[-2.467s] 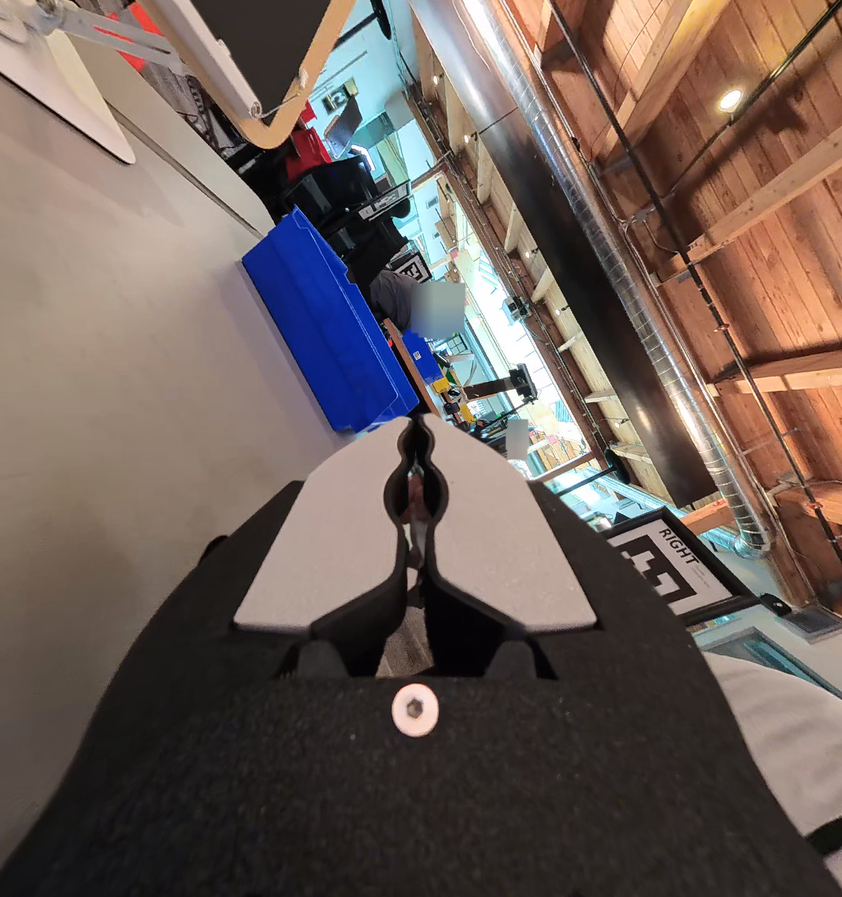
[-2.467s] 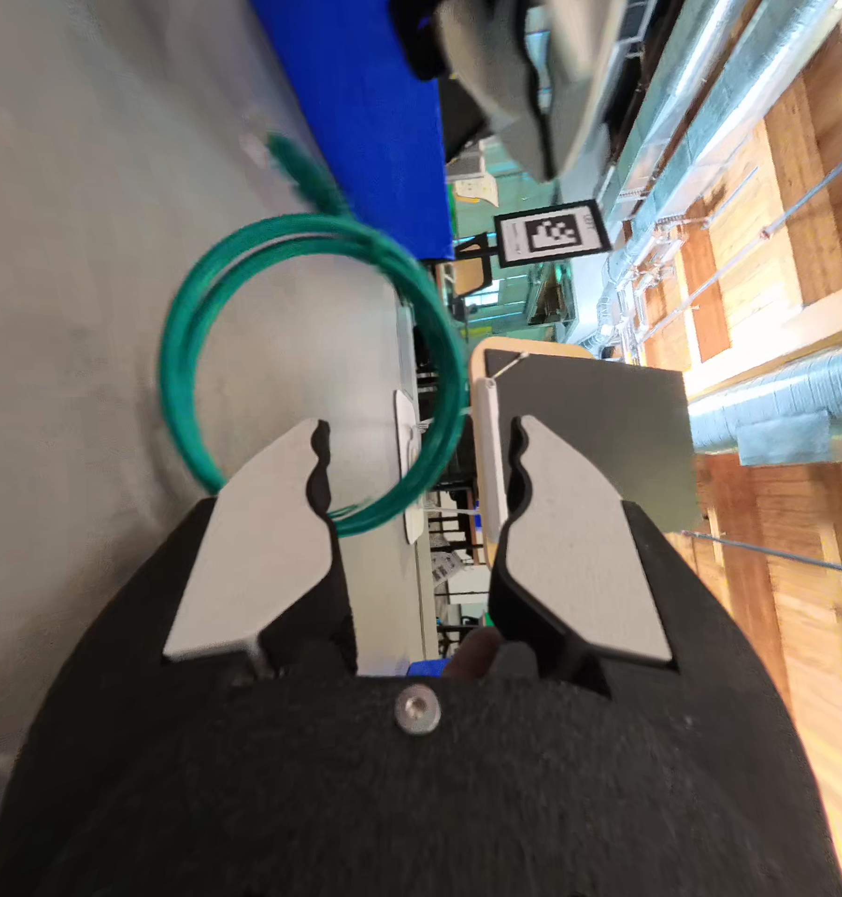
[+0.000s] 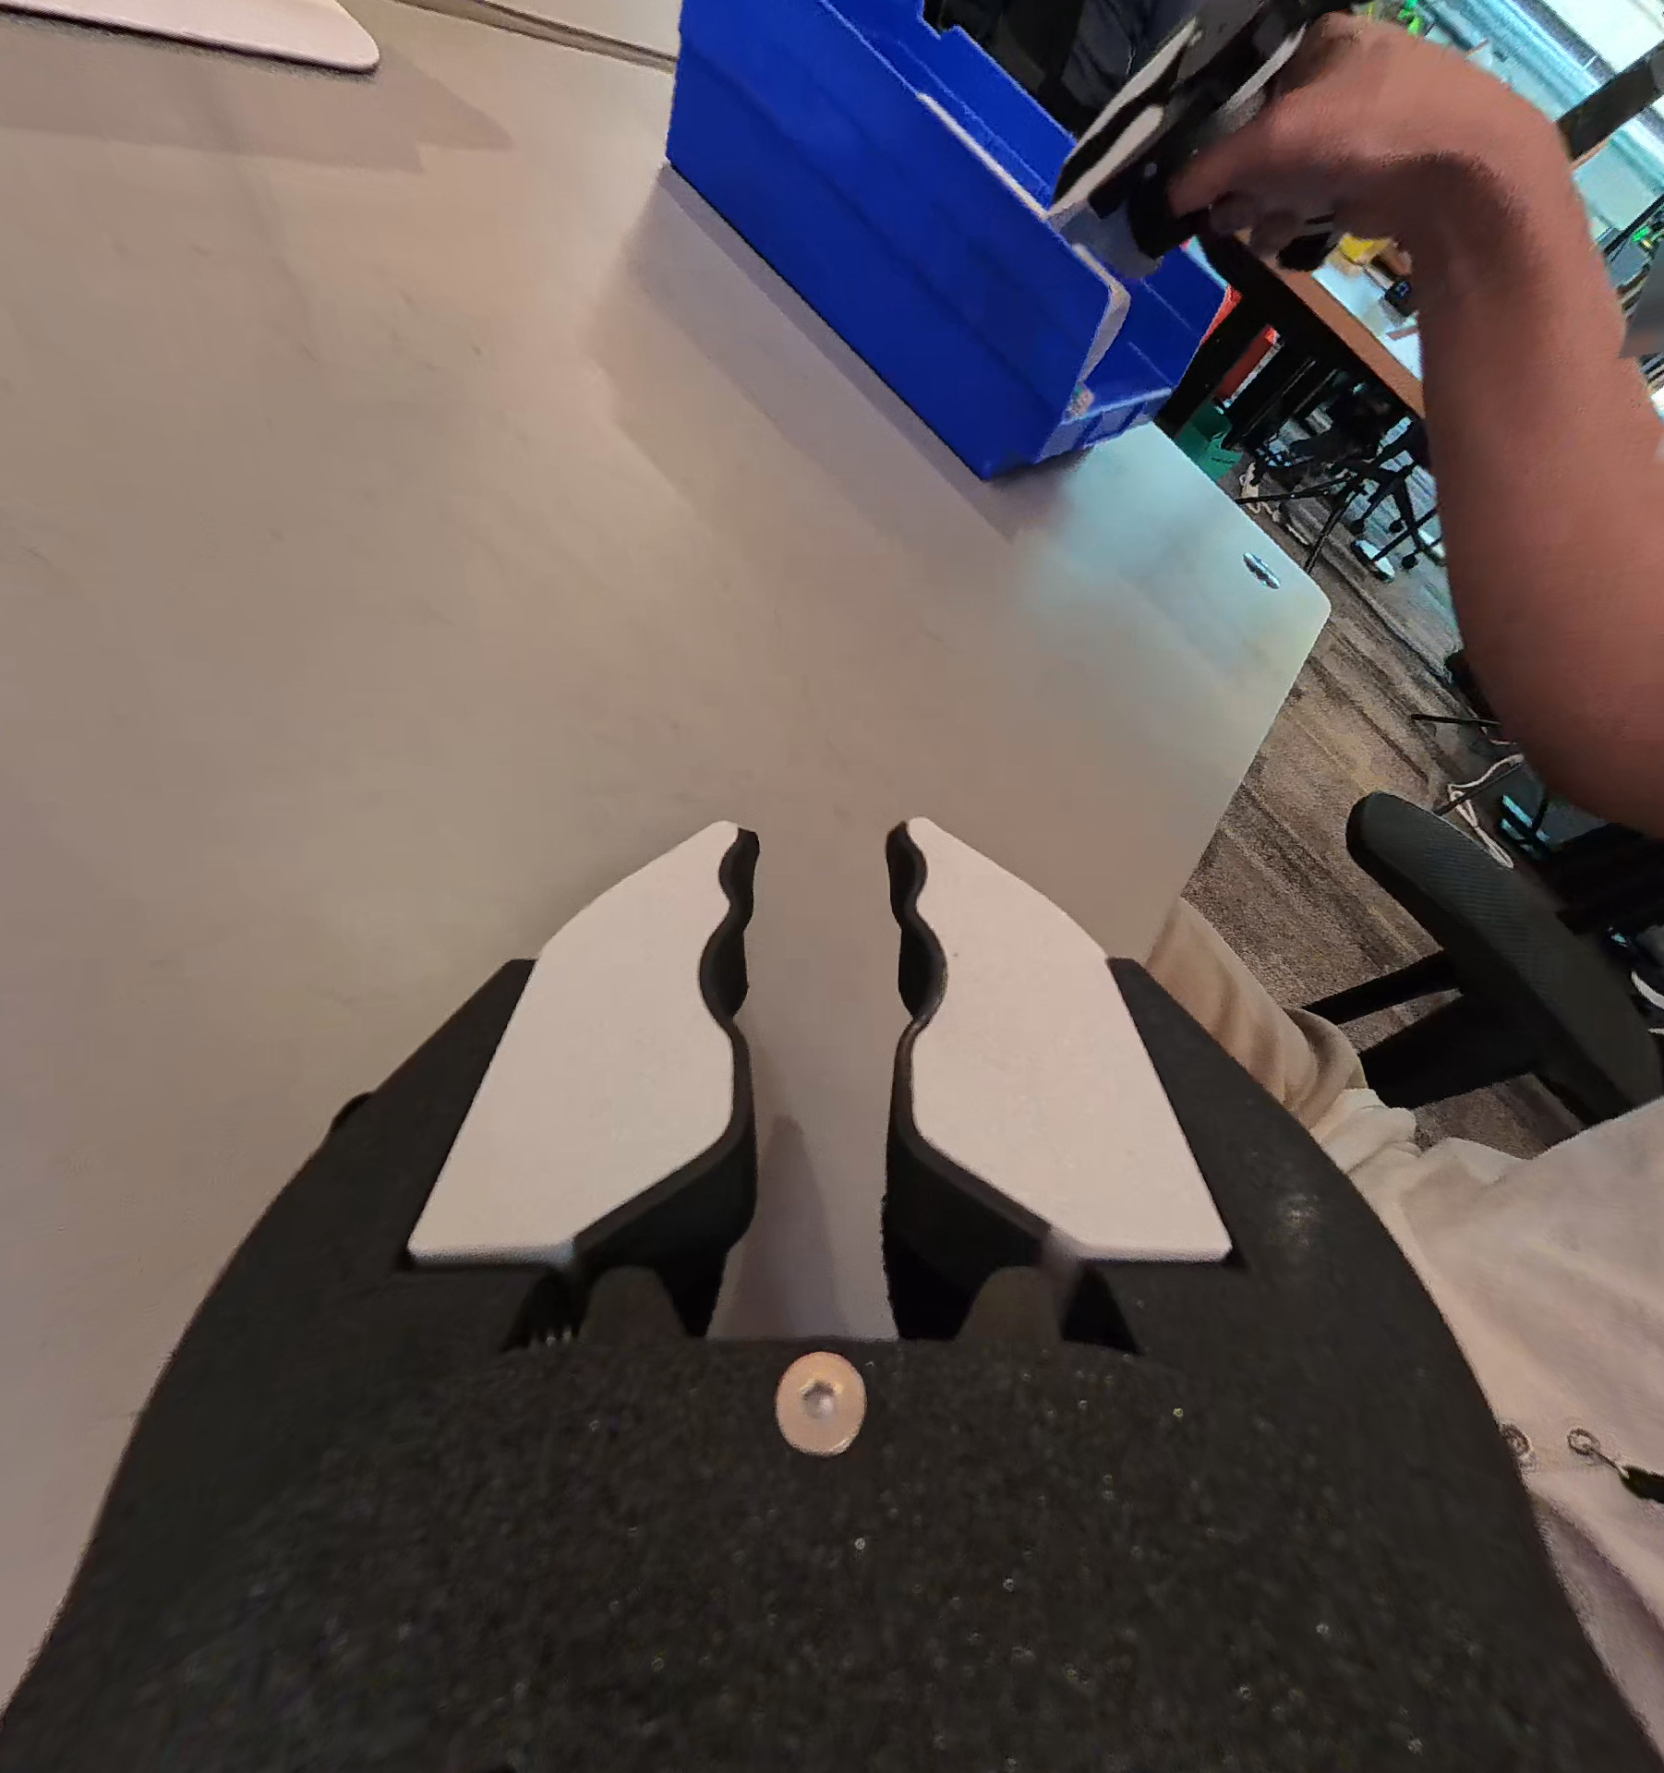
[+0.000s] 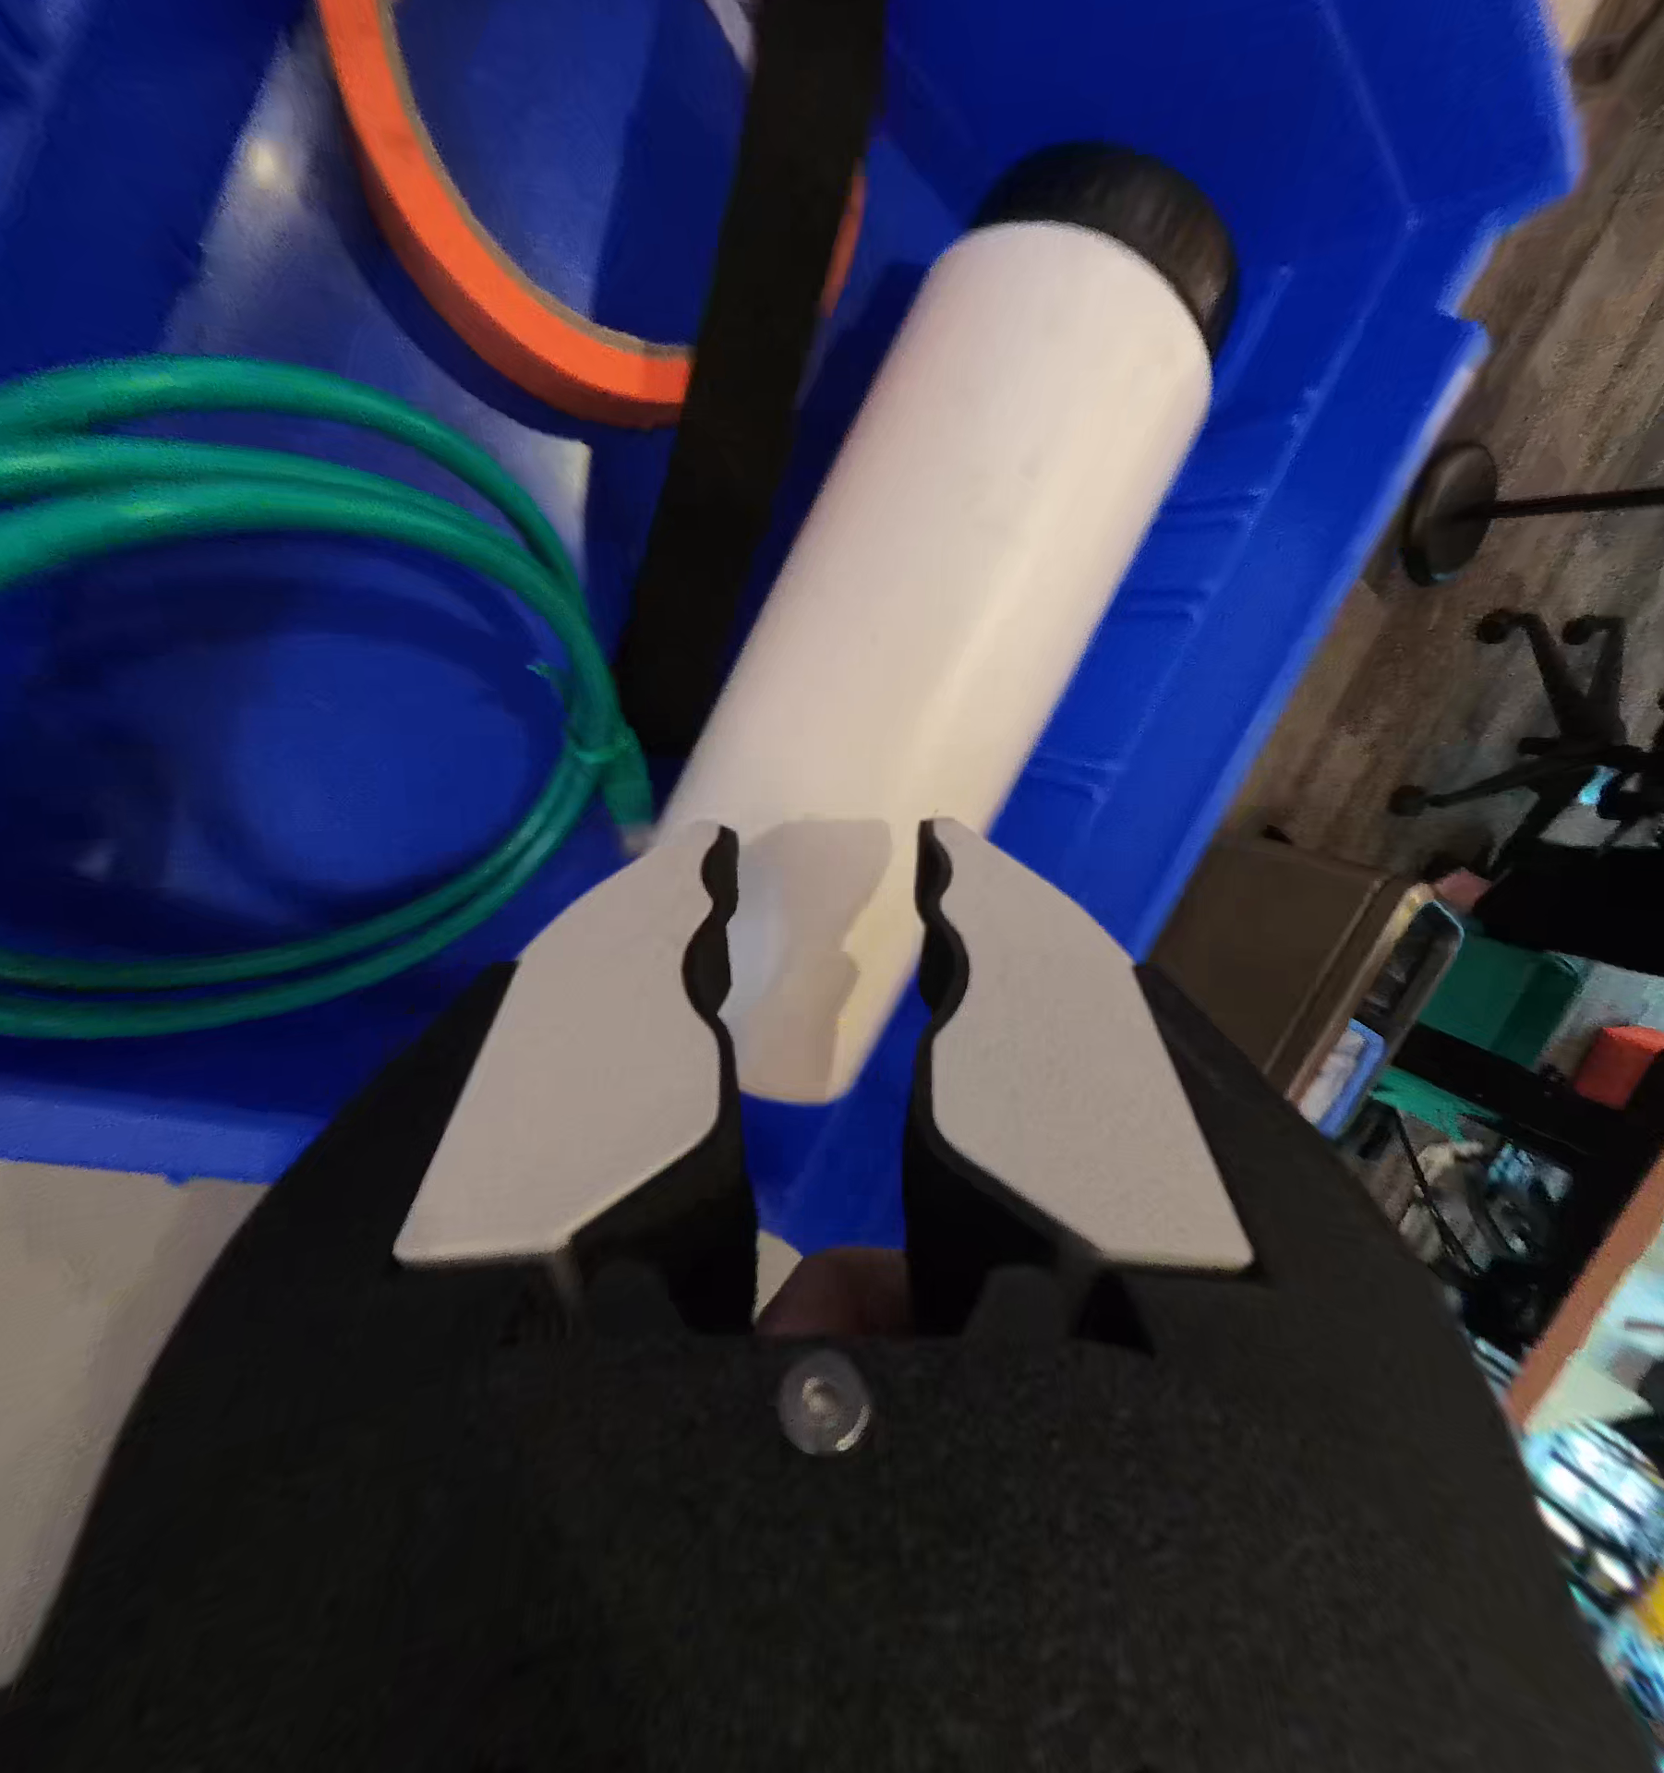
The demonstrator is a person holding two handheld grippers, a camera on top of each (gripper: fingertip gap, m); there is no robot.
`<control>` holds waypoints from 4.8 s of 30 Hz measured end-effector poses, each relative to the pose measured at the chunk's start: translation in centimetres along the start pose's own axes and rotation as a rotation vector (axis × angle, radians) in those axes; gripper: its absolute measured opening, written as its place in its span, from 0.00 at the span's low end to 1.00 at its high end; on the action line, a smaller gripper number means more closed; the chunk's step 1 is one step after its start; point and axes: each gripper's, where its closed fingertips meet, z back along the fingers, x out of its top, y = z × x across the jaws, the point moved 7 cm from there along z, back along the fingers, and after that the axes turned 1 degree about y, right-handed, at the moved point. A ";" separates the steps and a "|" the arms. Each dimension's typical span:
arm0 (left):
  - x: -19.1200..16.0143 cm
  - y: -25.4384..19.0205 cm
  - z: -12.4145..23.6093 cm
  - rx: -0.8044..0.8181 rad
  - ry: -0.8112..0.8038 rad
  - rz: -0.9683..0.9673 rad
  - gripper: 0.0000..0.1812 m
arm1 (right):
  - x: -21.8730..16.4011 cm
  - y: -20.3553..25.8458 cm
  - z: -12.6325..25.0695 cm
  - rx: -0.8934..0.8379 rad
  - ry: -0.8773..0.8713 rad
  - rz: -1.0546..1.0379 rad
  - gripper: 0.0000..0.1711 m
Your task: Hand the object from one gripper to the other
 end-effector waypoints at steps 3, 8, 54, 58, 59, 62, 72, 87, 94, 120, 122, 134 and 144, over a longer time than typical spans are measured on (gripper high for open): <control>0.4 0.3 0.5 0.020 -0.026 -0.033 0.17 | -1.0 -2.0 3.1 -0.105 0.035 -0.056 0.24; 1.1 0.9 1.8 0.040 -0.082 -0.087 0.21 | 0.1 6.0 11.7 0.200 -0.593 -0.196 0.21; 16.3 18.6 10.5 0.940 0.431 -0.416 0.10 | 2.3 29.8 10.8 1.369 -0.962 -0.126 0.18; 19.2 12.7 9.7 0.800 0.179 -0.433 0.10 | 4.4 30.0 11.6 1.278 -0.959 -0.021 0.20; 19.5 11.0 9.0 0.673 0.090 -0.394 0.12 | 5.1 30.0 12.0 1.237 -0.968 0.016 0.22; 19.7 5.7 6.4 0.184 -0.155 -0.251 0.11 | 7.2 30.2 14.0 1.179 -1.037 0.108 0.24; 13.2 -1.7 -2.0 -0.471 -0.288 -0.015 0.11 | 9.4 30.5 18.2 1.360 -1.025 0.131 0.11; 2.1 -1.2 -2.3 -0.080 -0.171 0.057 0.29 | 4.3 30.3 10.7 -0.199 -1.082 0.602 0.11; 1.3 -1.7 -2.9 -0.075 -0.087 -0.026 0.24 | 3.4 35.3 13.3 -0.295 -1.165 0.805 0.11; 3.2 -4.6 0.0 0.049 -0.328 -0.678 0.11 | 4.4 32.8 14.3 2.085 -0.725 -0.257 0.37; 2.7 -5.3 -0.4 0.018 -0.306 -0.728 0.11 | 4.0 32.6 14.2 2.114 -0.662 -0.165 0.31; 1.4 -5.7 -2.0 0.022 -0.218 -0.895 0.11 | 3.7 31.5 11.8 2.065 -0.608 -0.086 0.10; 1.1 -3.7 -2.3 0.076 -0.153 -0.767 0.20 | 4.6 30.9 11.7 1.866 -0.754 -0.086 0.10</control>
